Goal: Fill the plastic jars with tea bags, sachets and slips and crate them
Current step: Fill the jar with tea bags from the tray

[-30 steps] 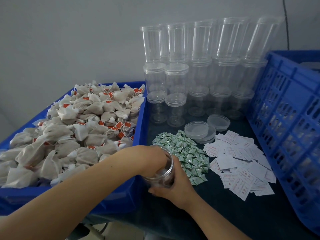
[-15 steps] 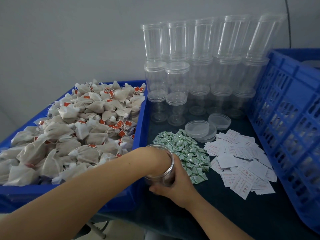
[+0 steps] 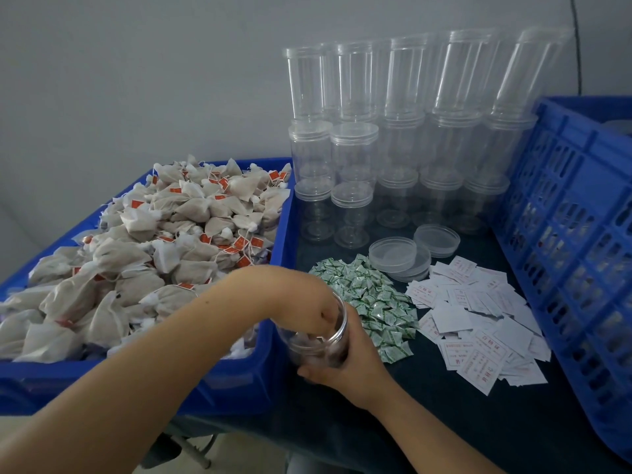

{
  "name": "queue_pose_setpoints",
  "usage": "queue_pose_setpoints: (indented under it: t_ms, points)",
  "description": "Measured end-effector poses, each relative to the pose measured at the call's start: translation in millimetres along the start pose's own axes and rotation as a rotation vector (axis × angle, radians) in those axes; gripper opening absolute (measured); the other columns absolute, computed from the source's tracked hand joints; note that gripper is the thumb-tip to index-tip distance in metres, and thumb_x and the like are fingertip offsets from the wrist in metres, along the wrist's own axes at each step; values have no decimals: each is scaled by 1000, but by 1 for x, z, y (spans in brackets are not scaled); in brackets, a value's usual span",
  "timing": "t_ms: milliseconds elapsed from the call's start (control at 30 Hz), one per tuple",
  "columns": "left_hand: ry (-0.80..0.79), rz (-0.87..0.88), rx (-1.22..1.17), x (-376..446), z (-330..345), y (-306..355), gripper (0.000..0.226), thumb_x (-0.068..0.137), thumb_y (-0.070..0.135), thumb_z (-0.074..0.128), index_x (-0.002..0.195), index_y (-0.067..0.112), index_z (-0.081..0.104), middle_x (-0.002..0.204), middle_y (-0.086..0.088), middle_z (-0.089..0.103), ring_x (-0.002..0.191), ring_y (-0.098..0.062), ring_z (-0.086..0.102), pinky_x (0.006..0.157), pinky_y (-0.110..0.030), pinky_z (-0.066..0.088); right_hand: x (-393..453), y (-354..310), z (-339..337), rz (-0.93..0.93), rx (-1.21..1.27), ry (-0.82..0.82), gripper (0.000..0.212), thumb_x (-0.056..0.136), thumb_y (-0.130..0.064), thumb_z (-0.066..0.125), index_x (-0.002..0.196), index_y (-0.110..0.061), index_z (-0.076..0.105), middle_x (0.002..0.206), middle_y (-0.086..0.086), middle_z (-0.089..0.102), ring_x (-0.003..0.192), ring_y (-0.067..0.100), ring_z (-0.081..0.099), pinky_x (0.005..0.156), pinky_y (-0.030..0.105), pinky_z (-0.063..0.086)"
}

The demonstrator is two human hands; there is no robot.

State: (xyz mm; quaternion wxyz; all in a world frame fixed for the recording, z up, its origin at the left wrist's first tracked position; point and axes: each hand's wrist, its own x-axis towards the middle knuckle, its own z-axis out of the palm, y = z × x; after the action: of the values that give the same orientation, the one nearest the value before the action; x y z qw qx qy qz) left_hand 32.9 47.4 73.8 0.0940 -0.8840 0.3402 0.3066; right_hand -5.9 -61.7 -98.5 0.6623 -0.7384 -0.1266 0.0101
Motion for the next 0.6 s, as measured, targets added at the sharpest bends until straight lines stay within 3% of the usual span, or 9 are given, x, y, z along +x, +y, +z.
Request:
queue_pose_setpoints:
  t_ms: [67,133,233,367,467,600]
  points:
    - [124,4,-97,-13,-7,-14,24,98,33,45,100,20,64,89,10,63,82,-8,58,72,-20,44,-1,-1,0,-11,6,-5,89,58,-28,95,130,-49,46,130,-15,60,119,16,64,88,54,59]
    - [239,-7,-220,-27,-11,-30,21,96,37,48,96,27,66,89,13,67,82,1,61,77,-19,47,0,-2,0,-17,-11,18,89,56,-32,94,127,-56,46,128,-25,57,121,8,60,94,43,58]
    - [445,-56,-266,-40,-10,-54,16,94,37,51,81,35,60,78,17,63,73,6,59,67,-15,43,-1,-3,0,-38,-54,35,90,52,-40,92,122,-68,42,126,-36,52,124,-4,53,99,22,50]
    - [628,-207,-227,-46,5,-85,11,93,34,55,83,34,59,79,17,60,72,2,55,61,-14,38,-1,-2,0,-24,-51,20,92,50,-45,91,125,-65,41,125,-39,50,124,-7,52,99,18,48]
    - [542,-274,-222,-44,23,-101,7,90,36,60,91,29,61,89,11,63,82,-2,58,72,-18,46,-1,-1,0,-19,-41,13,95,49,-46,91,130,-53,42,125,-39,51,124,-6,52,101,21,48]
    - [330,-328,-253,-47,39,-111,16,81,46,68,87,34,59,91,15,63,85,-1,60,79,-24,53,-1,-2,0,-14,-50,12,94,50,-45,91,129,-55,41,125,-38,51,124,-7,52,100,19,48]
